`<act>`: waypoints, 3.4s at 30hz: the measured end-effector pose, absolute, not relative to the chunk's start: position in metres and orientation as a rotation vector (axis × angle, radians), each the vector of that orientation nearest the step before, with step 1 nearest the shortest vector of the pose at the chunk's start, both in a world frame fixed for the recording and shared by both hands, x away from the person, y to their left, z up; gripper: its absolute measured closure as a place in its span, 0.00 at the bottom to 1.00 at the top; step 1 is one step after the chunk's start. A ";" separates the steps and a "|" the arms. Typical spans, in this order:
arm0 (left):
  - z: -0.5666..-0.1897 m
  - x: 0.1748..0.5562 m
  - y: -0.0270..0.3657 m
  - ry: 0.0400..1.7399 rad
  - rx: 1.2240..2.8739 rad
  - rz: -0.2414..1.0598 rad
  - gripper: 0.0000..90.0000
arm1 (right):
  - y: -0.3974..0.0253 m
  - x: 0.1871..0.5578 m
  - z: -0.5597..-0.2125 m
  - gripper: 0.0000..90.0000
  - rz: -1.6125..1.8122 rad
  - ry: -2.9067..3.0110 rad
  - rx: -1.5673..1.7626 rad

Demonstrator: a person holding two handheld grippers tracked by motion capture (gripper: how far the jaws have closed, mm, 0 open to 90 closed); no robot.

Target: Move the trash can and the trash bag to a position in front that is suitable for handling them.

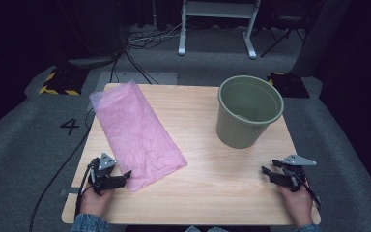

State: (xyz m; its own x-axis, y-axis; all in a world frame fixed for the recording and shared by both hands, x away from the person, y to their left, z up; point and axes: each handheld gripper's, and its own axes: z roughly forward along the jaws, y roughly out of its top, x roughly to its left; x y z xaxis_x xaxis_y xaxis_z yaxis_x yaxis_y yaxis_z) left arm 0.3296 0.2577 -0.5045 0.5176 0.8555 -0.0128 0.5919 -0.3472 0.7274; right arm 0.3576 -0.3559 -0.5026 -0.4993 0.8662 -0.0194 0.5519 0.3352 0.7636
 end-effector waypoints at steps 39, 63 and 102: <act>-0.485 0.304 0.250 1.105 2.000 0.560 0.35 | -0.261 0.394 -0.324 0.54 1.217 2.250 0.774; -0.488 0.307 0.251 1.099 2.002 0.548 0.35 | -0.221 0.410 -0.323 0.82 1.187 2.432 0.708; -0.485 0.312 0.244 1.084 1.999 0.564 0.36 | -0.143 0.260 -0.320 0.72 1.436 2.672 0.131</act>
State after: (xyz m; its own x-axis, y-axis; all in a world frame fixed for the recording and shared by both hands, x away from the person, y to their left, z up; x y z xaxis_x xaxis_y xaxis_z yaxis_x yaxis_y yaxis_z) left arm 0.3117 0.2437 -0.4848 0.5384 0.8425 0.0172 0.4978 -0.3346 0.8001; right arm 0.2604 -0.1426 -0.3204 -0.9907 0.1256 -0.0521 0.0258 0.5503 0.8346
